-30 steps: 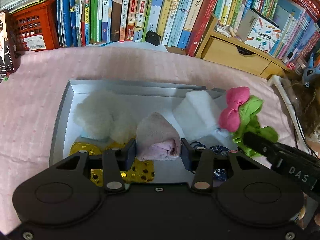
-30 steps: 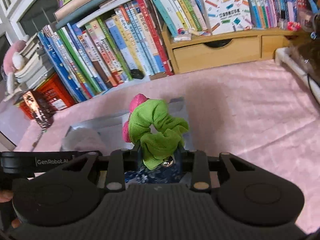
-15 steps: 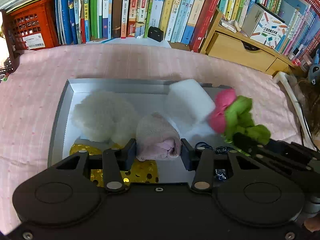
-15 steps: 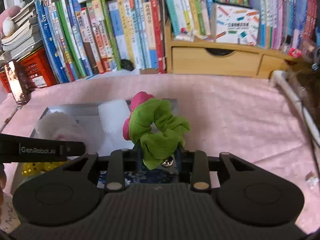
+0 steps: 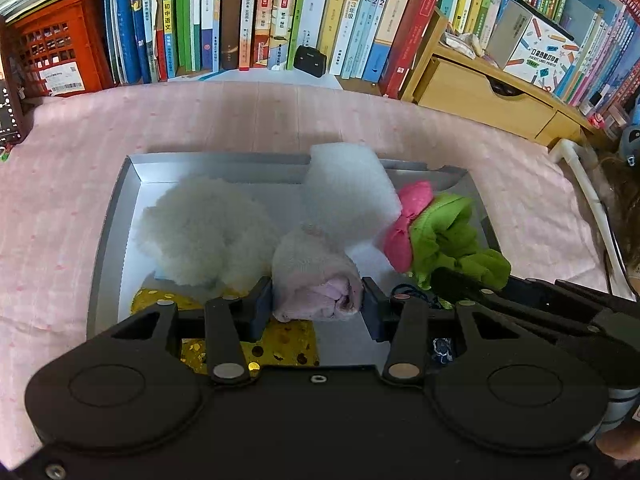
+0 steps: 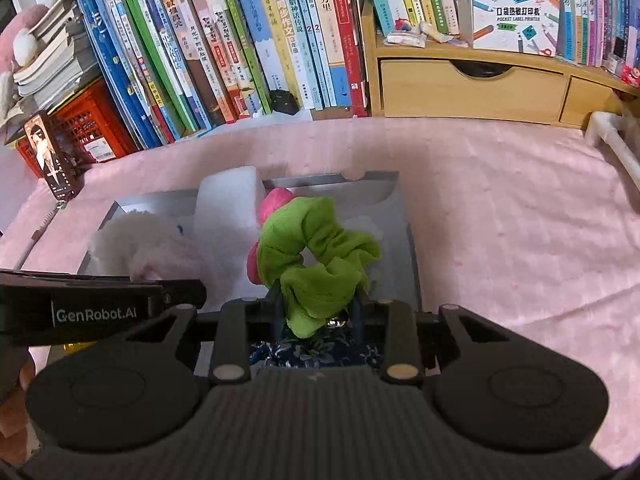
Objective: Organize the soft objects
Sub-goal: 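Lower the pink towel with the left tool while the right tool lowers the scrunchie into the tray, then open both tools to release the towel and scrunchie in the tray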
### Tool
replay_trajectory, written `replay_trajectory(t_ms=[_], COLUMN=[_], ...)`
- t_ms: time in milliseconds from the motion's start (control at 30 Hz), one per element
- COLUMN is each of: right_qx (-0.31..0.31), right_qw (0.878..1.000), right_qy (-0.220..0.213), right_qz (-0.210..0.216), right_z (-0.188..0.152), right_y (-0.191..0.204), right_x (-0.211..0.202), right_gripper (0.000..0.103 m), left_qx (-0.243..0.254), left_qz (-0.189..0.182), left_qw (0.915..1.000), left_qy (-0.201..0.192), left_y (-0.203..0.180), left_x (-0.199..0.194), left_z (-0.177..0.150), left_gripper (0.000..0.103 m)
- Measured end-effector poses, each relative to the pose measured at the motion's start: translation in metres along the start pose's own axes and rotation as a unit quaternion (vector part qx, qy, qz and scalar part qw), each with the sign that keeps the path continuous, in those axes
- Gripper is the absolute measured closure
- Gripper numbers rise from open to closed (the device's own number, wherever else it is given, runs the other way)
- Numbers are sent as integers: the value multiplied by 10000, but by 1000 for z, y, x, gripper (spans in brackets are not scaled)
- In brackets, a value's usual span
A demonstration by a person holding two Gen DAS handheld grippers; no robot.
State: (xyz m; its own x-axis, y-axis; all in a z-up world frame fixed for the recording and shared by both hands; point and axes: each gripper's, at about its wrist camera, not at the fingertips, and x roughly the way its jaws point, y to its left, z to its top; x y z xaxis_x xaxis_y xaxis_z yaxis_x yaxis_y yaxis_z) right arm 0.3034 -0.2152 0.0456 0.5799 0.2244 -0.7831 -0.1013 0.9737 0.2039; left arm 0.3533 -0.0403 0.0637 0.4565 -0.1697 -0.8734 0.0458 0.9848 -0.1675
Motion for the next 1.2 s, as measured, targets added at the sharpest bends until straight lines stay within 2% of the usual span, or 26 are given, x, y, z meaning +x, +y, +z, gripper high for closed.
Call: replay_trajectory(t_ms=[667, 833, 1200], right_qx=[-49, -77, -43], right_qw=[9997, 9996, 9996], right_qy=[240, 267, 256], right_qz=[27, 56, 69], right_z=[4, 4, 3], right_y=[-2, -3, -3], right_x=[14, 12, 9], right_gripper=[66, 61, 58], left_qx=[-121, -207, -230], left_qz=[-51, -97, -179], left_qw=[9999, 9997, 9995], left_qy=[89, 118, 131], left_y=[1, 4, 6], left_x=[12, 13, 13], left_z=[3, 4, 3], left_gripper=[58, 56, 52])
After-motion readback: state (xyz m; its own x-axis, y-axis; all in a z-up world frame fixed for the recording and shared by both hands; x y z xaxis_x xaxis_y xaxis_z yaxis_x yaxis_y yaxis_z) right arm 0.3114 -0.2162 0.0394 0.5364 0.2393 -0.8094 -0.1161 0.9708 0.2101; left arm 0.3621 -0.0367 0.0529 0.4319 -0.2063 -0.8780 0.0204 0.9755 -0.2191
